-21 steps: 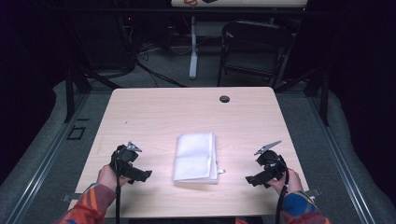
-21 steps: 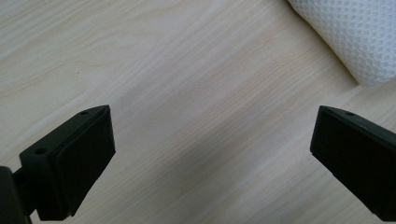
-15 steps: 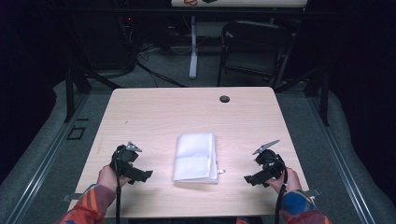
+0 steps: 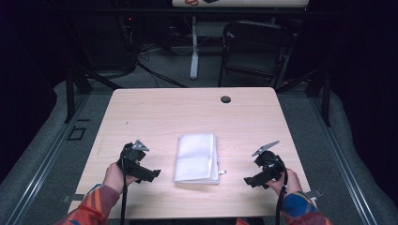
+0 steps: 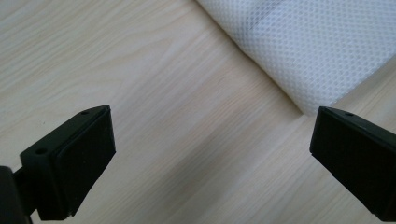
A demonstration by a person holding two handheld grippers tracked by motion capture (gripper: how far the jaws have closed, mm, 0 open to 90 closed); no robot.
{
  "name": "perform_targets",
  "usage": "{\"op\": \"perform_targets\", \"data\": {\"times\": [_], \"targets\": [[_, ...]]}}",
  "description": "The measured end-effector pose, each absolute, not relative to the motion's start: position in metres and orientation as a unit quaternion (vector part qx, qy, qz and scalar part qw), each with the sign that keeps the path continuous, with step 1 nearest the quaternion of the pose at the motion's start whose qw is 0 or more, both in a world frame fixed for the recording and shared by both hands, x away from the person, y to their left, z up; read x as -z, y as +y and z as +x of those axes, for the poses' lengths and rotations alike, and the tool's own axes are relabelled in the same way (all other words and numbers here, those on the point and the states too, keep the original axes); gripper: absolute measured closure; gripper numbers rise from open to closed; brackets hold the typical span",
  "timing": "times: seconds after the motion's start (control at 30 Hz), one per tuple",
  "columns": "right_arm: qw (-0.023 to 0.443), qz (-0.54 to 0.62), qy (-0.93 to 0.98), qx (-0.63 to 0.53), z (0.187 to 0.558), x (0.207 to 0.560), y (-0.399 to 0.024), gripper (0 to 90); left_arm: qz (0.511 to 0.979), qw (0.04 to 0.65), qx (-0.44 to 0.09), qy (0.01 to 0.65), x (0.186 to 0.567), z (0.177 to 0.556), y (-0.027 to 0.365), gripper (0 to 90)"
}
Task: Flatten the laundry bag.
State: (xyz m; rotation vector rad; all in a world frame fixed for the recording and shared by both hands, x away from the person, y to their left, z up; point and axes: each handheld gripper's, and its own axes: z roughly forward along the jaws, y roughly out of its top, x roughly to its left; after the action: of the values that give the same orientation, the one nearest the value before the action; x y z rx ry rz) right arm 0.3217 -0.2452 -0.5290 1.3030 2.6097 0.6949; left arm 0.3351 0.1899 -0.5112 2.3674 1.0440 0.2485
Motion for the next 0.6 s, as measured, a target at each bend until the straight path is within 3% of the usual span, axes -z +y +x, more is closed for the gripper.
{"op": "perform_targets", "data": {"times": [0.6], "targets": [[0.061, 0.424, 0.877, -0.219, 0.322, 0.525, -0.244, 3.7, 0.898, 0.279, -0.096, 0.326, 0.509, 0.342, 0.139, 1.2]]}}
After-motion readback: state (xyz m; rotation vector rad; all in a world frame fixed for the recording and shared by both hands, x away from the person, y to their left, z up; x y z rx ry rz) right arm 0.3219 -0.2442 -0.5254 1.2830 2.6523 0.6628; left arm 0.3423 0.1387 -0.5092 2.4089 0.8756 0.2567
